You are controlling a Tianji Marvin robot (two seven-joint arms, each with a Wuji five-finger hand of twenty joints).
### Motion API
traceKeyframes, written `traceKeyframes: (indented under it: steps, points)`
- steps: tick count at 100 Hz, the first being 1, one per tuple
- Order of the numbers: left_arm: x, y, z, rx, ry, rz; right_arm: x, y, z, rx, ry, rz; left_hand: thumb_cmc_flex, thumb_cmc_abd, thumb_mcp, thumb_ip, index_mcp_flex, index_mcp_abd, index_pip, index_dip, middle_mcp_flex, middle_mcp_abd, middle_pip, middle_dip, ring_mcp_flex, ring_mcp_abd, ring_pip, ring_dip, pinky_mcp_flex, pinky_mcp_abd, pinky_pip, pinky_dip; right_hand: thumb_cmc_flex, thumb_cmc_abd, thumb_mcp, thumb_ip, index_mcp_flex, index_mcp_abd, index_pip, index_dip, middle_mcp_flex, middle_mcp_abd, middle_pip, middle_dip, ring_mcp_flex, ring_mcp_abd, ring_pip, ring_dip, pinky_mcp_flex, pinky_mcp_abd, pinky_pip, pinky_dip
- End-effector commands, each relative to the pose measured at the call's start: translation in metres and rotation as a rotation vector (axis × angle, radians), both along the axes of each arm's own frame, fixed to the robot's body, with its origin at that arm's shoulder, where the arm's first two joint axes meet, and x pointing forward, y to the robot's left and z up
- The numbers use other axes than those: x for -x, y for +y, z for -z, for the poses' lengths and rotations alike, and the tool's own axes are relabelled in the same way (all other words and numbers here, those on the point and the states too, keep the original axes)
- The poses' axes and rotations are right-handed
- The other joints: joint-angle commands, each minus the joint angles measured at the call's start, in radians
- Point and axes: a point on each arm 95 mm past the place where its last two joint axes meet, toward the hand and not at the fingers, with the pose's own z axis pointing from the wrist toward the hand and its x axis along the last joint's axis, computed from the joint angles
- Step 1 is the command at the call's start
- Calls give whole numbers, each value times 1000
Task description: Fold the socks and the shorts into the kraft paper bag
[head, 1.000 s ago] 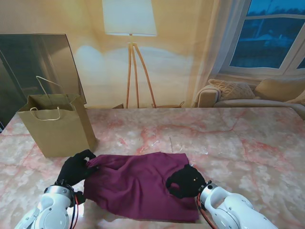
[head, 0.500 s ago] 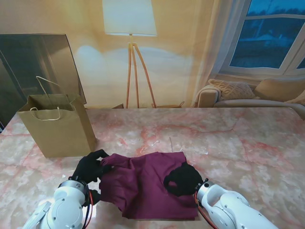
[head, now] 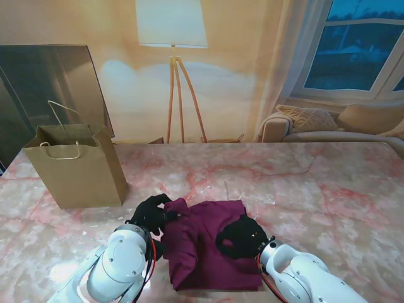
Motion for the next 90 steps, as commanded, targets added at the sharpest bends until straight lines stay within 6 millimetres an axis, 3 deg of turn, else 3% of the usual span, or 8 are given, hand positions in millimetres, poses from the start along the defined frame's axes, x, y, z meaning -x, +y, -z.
traceKeyframes:
  steps: [1,53,65,90]
  points:
    - [1,-10,5,28,22,18,24,-11,36,66,100,3,67,49,57,45,49,-42,28,-25,59,-29,5,-9,62,-26,15,7,32,-47,40,8,-11,16,-14,12,54,80,-70,-53,27,12,-10,-7,3,-23,-12,-11,-19,-4,-23,34]
    - [-8,-45,20,52,103,96,29,-8,34,41,95,-3,82,55,39,30,38,-26,34,-58,55,-13,-5,-63,59,-12,-7,-30,24,-41,28,-6,-12,21,-19,20,31,95,-88,-44,14,11,-22,-12,-9,-28,-19,-16,-22,-7,-29,36]
    - [-13,-51,23,38,104,96,34,-9,24,-23,68,23,80,57,39,29,36,-29,37,-58,52,-16,-4,-64,60,-14,-9,-31,24,-41,28,-7,-15,10,-9,22,-10,130,-110,-48,9,13,-20,-11,-8,-28,-18,-17,-8,-17,-21,40]
    - [-18,-57,24,21,118,100,43,-24,-10,-105,-23,86,80,57,39,29,35,-30,38,-59,50,-16,1,-64,60,-16,-11,-31,23,-45,27,-7,-14,3,-11,17,-8,138,-121,-49,9,18,-18,-10,-10,-25,-18,-19,-11,-25,-26,38]
